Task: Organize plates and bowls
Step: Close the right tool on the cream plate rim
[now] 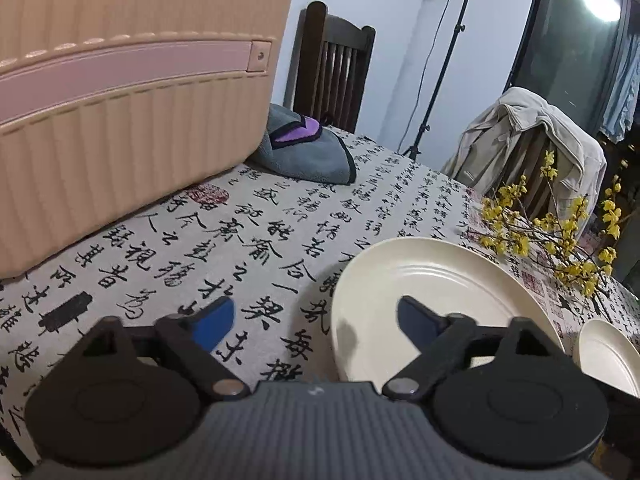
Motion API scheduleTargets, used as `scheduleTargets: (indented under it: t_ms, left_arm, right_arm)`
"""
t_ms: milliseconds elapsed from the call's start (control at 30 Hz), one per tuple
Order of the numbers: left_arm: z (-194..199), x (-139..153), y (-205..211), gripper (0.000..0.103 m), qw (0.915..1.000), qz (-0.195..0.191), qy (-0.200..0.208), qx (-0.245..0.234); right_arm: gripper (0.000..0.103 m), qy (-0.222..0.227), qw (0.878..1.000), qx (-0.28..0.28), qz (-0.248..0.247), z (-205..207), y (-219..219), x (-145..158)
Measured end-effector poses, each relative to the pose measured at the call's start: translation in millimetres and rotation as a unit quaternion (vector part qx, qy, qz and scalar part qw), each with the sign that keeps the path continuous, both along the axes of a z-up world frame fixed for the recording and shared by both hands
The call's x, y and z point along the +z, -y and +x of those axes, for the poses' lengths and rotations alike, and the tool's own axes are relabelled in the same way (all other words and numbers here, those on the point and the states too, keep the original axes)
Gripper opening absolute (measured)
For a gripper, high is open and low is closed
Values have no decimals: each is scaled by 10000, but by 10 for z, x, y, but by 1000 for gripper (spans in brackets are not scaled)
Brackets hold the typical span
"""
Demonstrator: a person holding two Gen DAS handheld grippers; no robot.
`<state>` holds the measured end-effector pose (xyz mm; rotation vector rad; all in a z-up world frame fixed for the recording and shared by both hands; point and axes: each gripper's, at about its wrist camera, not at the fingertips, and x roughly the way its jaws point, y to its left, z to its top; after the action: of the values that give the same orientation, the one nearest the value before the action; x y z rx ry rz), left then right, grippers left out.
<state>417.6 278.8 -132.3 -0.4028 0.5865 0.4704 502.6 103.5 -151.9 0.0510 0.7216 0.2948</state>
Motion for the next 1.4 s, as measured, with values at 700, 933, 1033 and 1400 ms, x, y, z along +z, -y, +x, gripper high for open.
scheduleTargets:
  t_ms: [700, 933, 1033, 1400]
  left_arm:
    - [82, -48, 57, 24, 9988, 340, -320, -157]
    - [67, -25, 36, 21, 9988, 388, -290, -111]
    - [68, -21, 50, 21, 9984, 463, -314, -101]
    - [88, -47, 52, 21, 9978, 505, -414, -120]
  right_arm:
    - [15, 162, 9998, 127, -46, -27, -3, -37]
    - [13, 149, 9993, 334, -32, -63, -61, -16]
    - [13, 142, 9993, 355, -25, -69, -57, -21]
    - [14, 202, 9985, 499, -121, -99, -68, -25]
